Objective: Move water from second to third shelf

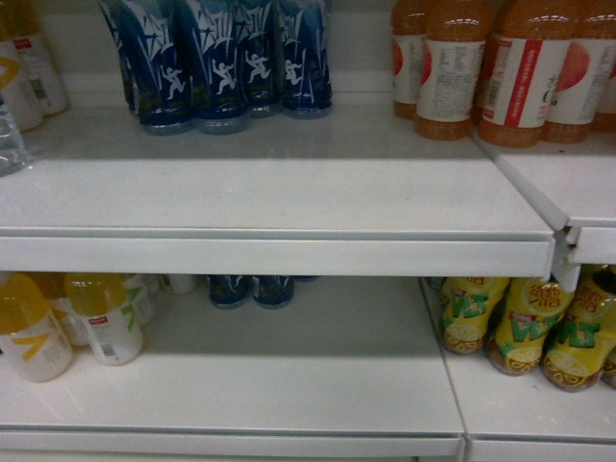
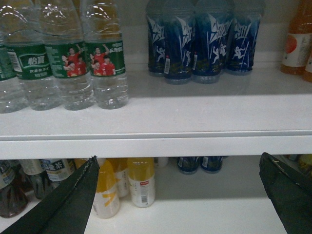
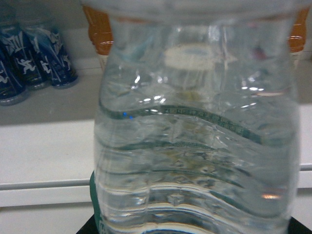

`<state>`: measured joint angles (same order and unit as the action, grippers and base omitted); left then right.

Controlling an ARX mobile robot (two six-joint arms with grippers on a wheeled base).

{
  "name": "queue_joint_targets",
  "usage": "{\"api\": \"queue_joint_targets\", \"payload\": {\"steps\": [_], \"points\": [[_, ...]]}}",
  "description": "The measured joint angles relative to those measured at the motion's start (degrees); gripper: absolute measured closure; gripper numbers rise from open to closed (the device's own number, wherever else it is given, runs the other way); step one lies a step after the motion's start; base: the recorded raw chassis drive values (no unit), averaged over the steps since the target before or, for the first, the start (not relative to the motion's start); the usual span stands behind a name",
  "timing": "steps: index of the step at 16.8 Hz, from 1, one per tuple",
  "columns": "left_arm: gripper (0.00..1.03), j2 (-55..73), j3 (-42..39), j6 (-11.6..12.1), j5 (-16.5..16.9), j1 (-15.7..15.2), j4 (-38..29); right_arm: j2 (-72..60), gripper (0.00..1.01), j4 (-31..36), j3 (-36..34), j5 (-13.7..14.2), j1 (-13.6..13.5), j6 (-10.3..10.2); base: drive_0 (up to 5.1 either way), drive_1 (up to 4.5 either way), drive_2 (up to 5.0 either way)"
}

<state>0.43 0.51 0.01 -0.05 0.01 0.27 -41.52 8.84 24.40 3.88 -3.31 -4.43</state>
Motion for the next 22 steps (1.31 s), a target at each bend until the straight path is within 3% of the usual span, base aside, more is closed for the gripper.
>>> {"api": "queue_joint_targets", "payload": {"steps": [22], "points": [[0.05,0.0,0.0,0.0,0.0,0.0,-0.1,0.0,0.6,-0.1,0.0,-0.2,0.0,0.0,-4.5,2.2,2.2]]}}
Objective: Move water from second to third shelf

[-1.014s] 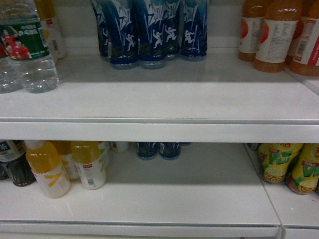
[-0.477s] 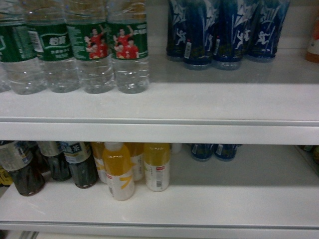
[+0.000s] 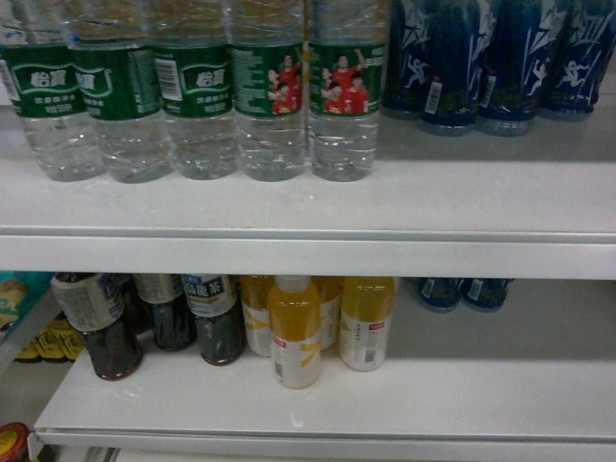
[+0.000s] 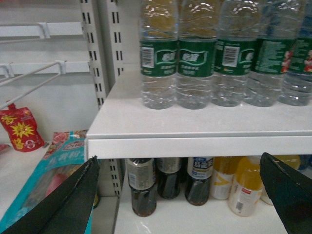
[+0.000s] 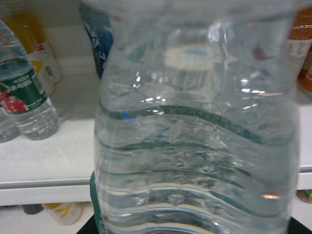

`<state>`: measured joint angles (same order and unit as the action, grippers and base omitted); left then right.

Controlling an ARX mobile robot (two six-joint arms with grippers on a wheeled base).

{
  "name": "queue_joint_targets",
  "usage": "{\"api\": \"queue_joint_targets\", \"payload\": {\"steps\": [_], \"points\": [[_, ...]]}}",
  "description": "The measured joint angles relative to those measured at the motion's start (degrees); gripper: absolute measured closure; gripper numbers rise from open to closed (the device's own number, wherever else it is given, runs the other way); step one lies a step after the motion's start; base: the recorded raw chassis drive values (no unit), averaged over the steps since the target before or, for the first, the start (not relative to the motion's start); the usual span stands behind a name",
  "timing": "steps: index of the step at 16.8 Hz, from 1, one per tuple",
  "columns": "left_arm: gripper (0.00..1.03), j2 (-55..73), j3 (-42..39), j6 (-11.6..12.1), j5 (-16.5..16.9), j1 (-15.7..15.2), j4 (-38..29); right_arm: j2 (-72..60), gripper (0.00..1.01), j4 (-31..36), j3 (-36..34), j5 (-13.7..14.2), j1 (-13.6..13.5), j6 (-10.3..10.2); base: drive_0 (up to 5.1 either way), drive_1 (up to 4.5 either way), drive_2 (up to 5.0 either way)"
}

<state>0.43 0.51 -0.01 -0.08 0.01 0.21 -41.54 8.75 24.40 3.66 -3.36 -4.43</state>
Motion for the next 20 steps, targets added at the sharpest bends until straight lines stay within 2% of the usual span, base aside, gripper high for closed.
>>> {"api": "queue_joint_targets", "payload": {"steps": [20], "points": [[0.05,0.0,0.0,0.0,0.0,0.0,0.0,0.0,0.6,0.1,0.0,0.0,0.0,0.0,-4.5,2.26,2.3]]}}
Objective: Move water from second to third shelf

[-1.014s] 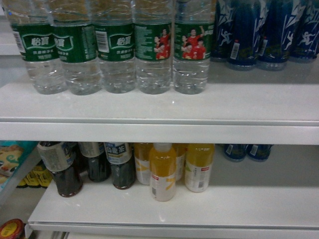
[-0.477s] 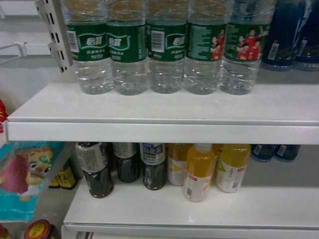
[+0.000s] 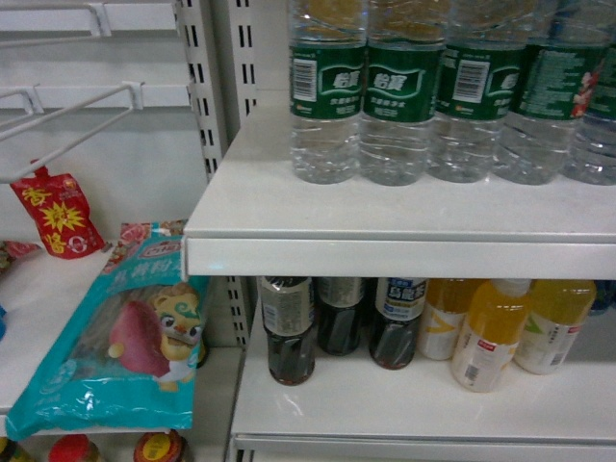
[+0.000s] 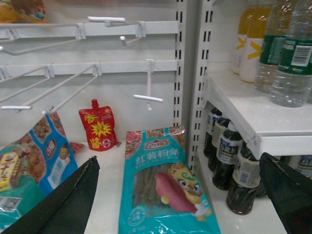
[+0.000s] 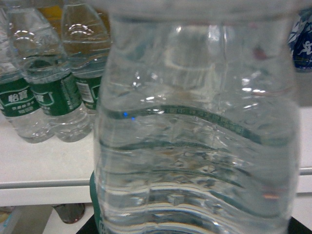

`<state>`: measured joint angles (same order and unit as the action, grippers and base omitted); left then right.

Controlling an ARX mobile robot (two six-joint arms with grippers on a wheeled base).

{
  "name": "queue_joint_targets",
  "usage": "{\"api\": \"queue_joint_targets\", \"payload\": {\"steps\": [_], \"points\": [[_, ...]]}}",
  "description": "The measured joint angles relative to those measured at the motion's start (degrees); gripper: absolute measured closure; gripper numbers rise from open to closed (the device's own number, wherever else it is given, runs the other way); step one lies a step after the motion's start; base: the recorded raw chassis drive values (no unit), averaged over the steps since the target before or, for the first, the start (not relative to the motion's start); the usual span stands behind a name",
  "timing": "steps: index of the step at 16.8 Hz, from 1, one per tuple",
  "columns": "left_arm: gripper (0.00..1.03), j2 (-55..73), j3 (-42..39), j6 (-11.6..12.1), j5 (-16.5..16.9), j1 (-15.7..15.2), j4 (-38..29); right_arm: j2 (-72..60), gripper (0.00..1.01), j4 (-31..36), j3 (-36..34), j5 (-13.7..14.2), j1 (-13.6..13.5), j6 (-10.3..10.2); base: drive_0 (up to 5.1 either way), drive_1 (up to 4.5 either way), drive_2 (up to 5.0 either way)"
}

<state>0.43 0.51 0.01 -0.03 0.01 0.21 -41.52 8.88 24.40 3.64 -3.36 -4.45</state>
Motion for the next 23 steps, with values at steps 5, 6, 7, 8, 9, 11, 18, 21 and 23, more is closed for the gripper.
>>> {"api": "queue_joint_targets", "payload": {"steps": [5,6,7,8,9,11,18,21,23], "points": [[0.05,0.0,0.0,0.0,-0.1,0.0,-0.1,0.0,0.6,0.2,0.0,-0.9,-0.3,0.0,-1.8,0.87,0.9],[0.05,0.0,0.0,0.0,-0.1,0.0,-0.1,0.0,0.6,-0.3,0.0,-0.4,-0.3,0.0,0.0,0.0,0.0],[0.05,0.0,0.0,0.0,0.0,0.0,0.0,0.0,0.6,-0.1,0.0,-0.2,-0.3,0.0,0.0,0.0,0.0],[0.05,0.0,0.0,0.0,0.0,0.0,0.0,0.0,0.6,0.0,0.0,-0.2,-0.3,0.0,0.0,0.0,0.0],[0.05,0.0,0.0,0.0,0.0,0.0,0.0,0.0,0.6,0.0,0.0,-0.2,-0.3,0.0,0.0,0.0,0.0],[0.05,0.0,0.0,0.0,0.0,0.0,0.0,0.0,0.6,0.0,0.0,-0.1,-0.3,0.0,0.0,0.0,0.0],[0.05,0.0,0.0,0.0,0.0,0.0,0.0,-6.8,0.6,11.3,1.9,-17.7,2.8,-2.0,0.0,0.0,0.0],[0.05,0.0,0.0,0.0,0.0,0.0,0.0,-15.3,0.6,14.2,5.9,-17.8,1.8,-1.7,0.0,0.0,0.0],[0.05,0.0,0.0,0.0,0.0,0.0,0.0,-20.9,0.6,14.6,8.5,-16.0,1.9,-0.7,0.0,0.0,0.0]]}}
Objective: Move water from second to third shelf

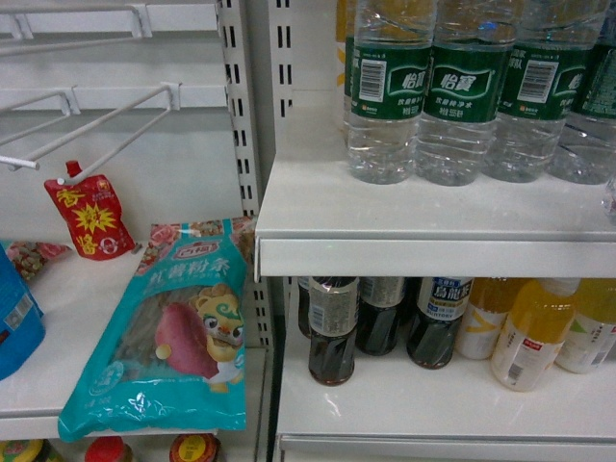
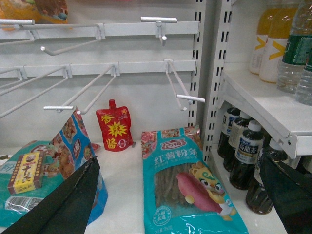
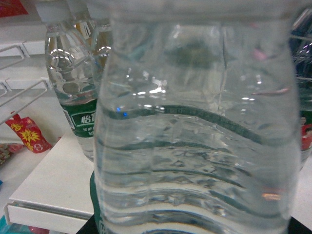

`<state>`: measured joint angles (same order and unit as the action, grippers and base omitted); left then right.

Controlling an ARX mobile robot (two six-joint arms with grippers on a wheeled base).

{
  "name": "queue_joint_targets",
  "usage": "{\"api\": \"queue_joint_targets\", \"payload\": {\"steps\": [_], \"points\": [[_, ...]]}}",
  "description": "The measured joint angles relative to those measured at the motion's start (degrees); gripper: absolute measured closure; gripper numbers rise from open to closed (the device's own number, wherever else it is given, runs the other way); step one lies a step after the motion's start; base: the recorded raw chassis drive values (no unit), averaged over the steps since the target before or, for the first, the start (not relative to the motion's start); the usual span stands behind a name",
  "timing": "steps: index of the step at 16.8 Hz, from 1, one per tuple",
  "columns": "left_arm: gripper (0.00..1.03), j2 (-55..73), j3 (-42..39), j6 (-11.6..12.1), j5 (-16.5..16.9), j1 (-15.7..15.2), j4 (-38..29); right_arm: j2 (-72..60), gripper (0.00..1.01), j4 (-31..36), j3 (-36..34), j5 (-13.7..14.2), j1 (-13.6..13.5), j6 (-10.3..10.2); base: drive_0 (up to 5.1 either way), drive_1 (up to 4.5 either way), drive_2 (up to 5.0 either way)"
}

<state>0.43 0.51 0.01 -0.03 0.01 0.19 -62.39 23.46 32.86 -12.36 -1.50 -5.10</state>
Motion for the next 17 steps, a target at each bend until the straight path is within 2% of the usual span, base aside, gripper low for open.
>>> {"api": "queue_joint_targets", "payload": {"steps": [3,6,12,17], "points": [[0.05,0.0,0.0,0.0,0.0,0.0,0.0,-7.5,0.6,0.2,4.7,1.1,-0.1,1.1,0.0,0.0,0.0],[0.05,0.0,0.0,0.0,0.0,0.0,0.0,-12.3,0.6,0.8,7.7,3.4,-0.5,1.8,0.0,0.0,0.0],[0.05,0.0,0.0,0.0,0.0,0.0,0.0,-19.0,0.6,1.6,11.8,5.3,-3.6,2.0,0.0,0.0,0.0],[0.05,0.0,0.0,0.0,0.0,0.0,0.0,-22.3,0.6,2.2,14.5,6.8,-4.1,1.9,0.0,0.0,0.0]]}}
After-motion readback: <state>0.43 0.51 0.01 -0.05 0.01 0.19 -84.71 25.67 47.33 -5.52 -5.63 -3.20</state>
